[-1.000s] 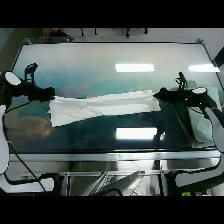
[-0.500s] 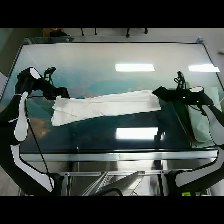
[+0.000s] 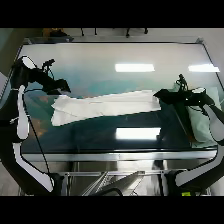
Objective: Fold the shirts.
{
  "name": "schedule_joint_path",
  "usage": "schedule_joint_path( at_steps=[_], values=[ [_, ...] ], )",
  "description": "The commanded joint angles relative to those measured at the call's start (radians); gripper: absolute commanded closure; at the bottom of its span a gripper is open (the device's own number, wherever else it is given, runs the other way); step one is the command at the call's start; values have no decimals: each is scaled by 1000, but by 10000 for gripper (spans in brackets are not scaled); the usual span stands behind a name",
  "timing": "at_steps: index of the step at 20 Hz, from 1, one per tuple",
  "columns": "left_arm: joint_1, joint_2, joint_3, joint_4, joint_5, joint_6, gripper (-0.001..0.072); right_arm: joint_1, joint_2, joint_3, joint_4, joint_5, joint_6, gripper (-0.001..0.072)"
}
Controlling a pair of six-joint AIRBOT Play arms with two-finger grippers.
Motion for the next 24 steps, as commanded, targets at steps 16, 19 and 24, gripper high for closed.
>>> schedule_joint_path(
  at_steps=[16, 19, 24],
  values=[
    [-610, -214, 16, -159, 414, -72, 691, -65, 186, 368, 182, 485, 152, 684],
    [-708, -284, 26, -327, 563, -72, 691, -81, 228, 438, 181, 541, 188, 683],
    [-716, -297, 157, -350, 481, -71, 692, -78, 233, 444, 171, 595, 213, 684]
  ],
)
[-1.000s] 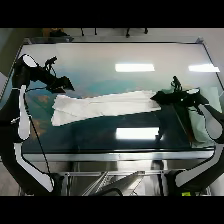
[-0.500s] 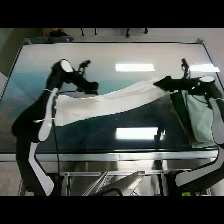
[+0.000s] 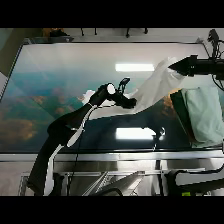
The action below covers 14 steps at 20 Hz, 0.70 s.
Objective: Fold the shirts.
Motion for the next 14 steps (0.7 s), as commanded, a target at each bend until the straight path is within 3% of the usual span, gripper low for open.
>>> schedule_joint_path(
  at_steps=[1, 5, 7, 14],
  values=[
    [16, 38, 73, -41, -86, 5, 692, 4, 11, 15, -5, 45, 26, 684],
    [221, 320, 74, -123, -372, 90, 693, 74, 11, 13, -3, 5, 41, 684],
    [355, 496, 73, -175, -438, 100, 693, 167, 5, 12, -3, -78, 40, 683],
    [748, 1099, -205, -177, -377, 214, 692, 714, -188, 12, -6, -562, 27, 682]
  ],
)
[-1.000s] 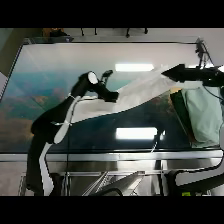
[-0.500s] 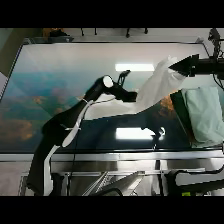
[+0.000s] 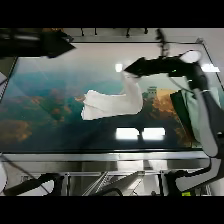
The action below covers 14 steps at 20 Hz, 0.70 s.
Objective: Fold the shirts.
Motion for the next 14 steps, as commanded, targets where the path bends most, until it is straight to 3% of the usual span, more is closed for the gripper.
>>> schedule_joint_path(
  at_steps=[1, 4, 5, 6, 7, 9, 12, 14],
  values=[
    [190, 266, -152, -8, -5, 75, 692, 289, -153, 0, -4, -317, -10, 682],
    [274, 393, -331, -8, -18, 115, 692, 502, -326, 0, 10, -623, -61, 674],
    [290, 427, -399, -9, -17, 123, 692, 562, -372, 0, 45, -715, -103, 590],
    [302, 460, -472, -10, -14, 133, 692, 600, -397, 1, 76, -761, -151, 300],
    [313, 488, -539, -10, -10, 148, 692, 619, -401, 1, 91, -772, -193, 73],
    [342, 530, -630, -12, 13, 158, 692, 600, -351, 2, 80, -733, -212, 67],
    [382, 567, -683, -14, 50, 170, 692, 462, -217, 2, -15, -565, -206, 68],
    [395, 566, -682, -20, 64, 169, 692, 330, -137, 2, -84, -432, -150, 68]
  ],
)
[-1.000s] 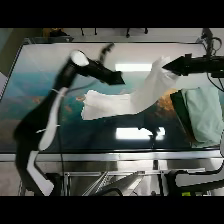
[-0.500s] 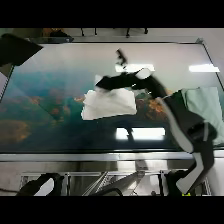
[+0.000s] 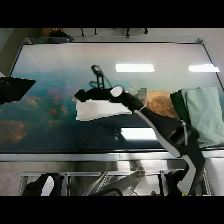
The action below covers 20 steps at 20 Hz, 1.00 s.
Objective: Fold the shirts.
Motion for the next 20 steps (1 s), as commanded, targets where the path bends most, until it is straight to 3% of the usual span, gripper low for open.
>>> schedule_joint_path(
  at_steps=[1, 4, 8, 16, 20],
  values=[
    [29, 21, -40, -8, 29, 11, 692, -201, 126, -1, -138, 211, 87, 68],
    [29, -7, -40, -51, 13, 11, 692, -442, 160, -2, -285, 403, 245, 67],
    [29, -45, -40, -107, 1, 12, 692, -598, 75, -3, -344, 607, 266, 64],
    [27, -109, -40, -164, -2, 13, 692, -533, -161, -3, -334, 670, 247, 64],
    [27, -109, -40, -163, 0, 13, 692, -468, -183, -3, -240, 672, 184, 67]
  ],
)
